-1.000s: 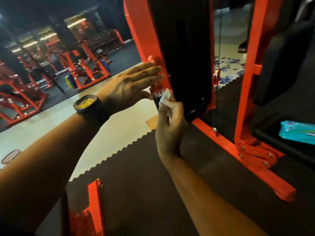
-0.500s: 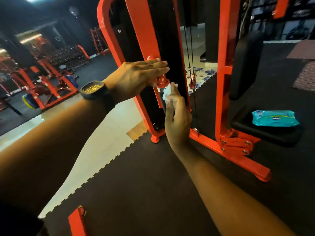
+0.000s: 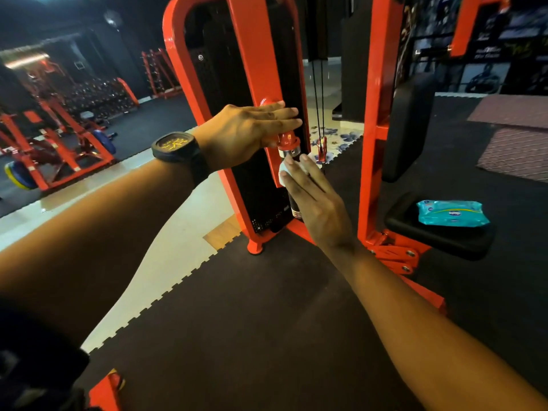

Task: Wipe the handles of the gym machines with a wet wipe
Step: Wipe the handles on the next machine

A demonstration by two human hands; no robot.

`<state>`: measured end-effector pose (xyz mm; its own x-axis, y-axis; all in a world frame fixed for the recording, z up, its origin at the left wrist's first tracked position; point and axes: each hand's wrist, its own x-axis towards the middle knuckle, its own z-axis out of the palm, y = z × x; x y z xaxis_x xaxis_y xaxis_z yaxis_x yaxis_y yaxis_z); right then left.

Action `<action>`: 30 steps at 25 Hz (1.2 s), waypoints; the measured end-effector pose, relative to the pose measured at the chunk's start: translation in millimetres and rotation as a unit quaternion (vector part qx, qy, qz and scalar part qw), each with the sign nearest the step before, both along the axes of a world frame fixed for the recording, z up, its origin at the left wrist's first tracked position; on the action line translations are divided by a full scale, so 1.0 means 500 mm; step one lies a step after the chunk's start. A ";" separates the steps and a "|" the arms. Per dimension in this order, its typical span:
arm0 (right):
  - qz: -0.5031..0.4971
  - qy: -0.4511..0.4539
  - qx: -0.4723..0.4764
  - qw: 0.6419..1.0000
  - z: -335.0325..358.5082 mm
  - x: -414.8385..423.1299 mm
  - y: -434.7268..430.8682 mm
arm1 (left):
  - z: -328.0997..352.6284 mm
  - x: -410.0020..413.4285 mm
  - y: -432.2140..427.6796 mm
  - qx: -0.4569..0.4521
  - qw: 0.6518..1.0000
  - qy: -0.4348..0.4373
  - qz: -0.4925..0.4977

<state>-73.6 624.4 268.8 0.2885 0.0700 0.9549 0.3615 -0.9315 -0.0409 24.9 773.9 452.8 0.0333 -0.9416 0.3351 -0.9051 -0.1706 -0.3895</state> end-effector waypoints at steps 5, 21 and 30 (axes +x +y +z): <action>0.002 0.009 0.004 1.000 0.004 -0.013 0.002 | -0.032 0.001 -0.005 -0.001 0.999 0.025 0.034; -0.041 0.054 0.080 0.994 -0.016 -0.004 0.015 | -0.029 0.032 -0.016 0.034 0.999 0.018 0.031; -0.076 -0.029 0.064 0.995 0.035 0.017 0.060 | -0.050 0.061 -0.013 0.010 0.998 0.054 -0.032</action>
